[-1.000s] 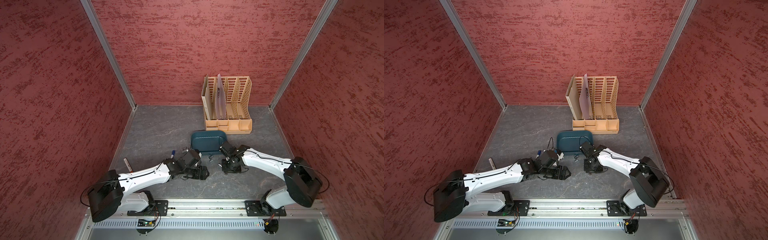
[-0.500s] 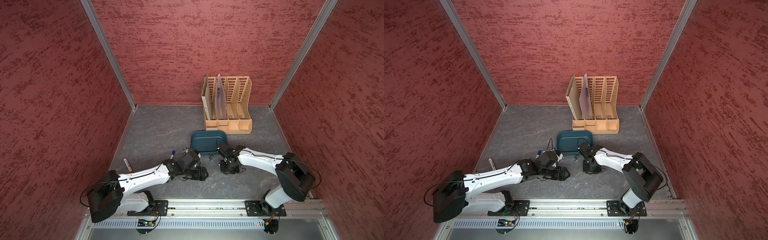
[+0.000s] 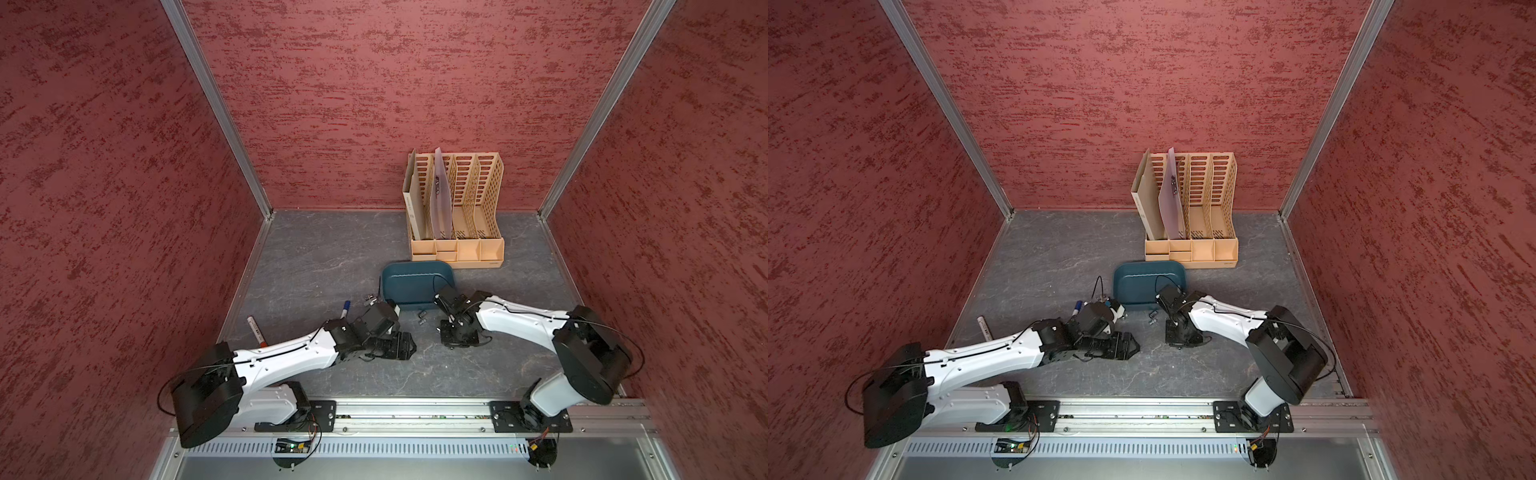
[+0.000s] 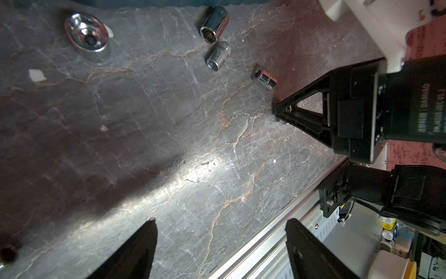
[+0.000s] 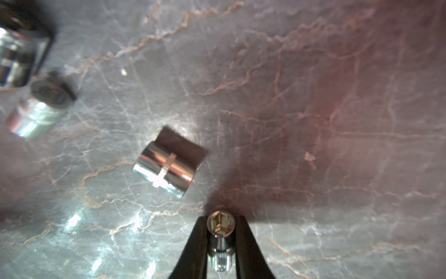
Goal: Put the socket on the desktop into the storage box
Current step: Pick up the socket head at the center of the board.
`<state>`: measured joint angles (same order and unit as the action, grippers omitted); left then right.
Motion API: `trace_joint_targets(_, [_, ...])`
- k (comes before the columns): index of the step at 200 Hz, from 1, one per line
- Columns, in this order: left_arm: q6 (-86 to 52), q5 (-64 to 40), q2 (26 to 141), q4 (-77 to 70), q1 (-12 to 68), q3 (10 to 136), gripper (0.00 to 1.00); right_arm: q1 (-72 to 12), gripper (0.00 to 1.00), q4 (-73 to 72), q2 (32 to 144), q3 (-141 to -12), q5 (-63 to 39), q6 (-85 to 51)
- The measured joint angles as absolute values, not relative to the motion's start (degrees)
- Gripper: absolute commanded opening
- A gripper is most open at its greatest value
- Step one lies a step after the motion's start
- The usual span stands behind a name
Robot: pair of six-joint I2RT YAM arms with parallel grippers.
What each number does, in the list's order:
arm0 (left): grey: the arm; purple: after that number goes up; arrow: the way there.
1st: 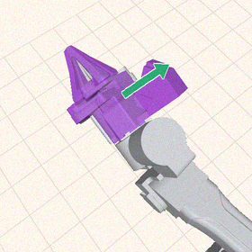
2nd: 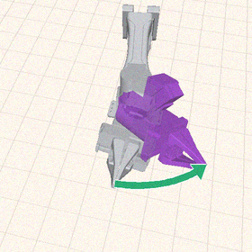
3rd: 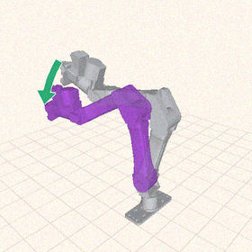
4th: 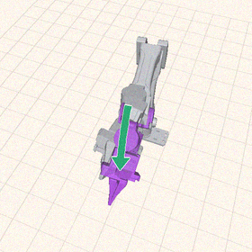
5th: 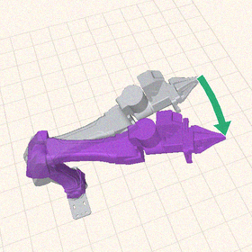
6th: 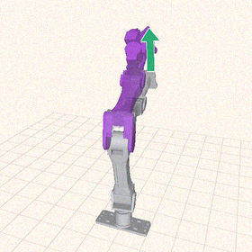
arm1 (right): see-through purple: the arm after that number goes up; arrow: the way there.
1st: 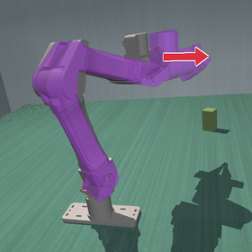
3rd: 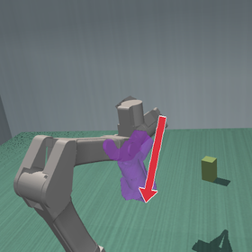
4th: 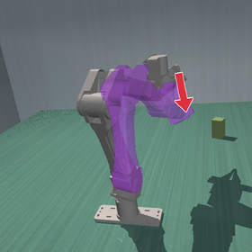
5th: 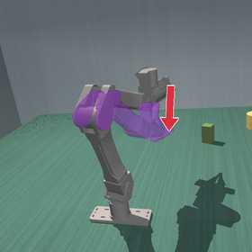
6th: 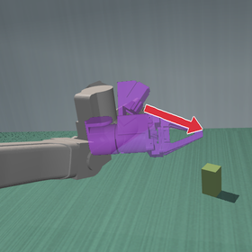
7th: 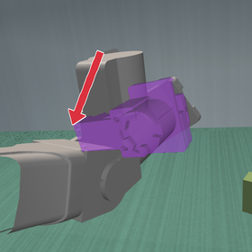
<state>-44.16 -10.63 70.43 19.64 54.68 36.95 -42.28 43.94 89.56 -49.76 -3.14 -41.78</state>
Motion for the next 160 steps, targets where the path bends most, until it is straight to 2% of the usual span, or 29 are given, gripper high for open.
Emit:
trace_joint_targets(75, [-45.65, -13.26, 66.06, 19.25, 47.29, 36.12, 0.87, -42.30, 0.16, 47.86, 86.89, -58.17, -1.78, -39.24])
trace_joint_targets(160, [-45.65, -15.46, 65.56, 19.75, 40.75, 38.52, 0.86, -39.75, 0.16, 50.85, 94.39, -72.79, -0.23, -32.95])
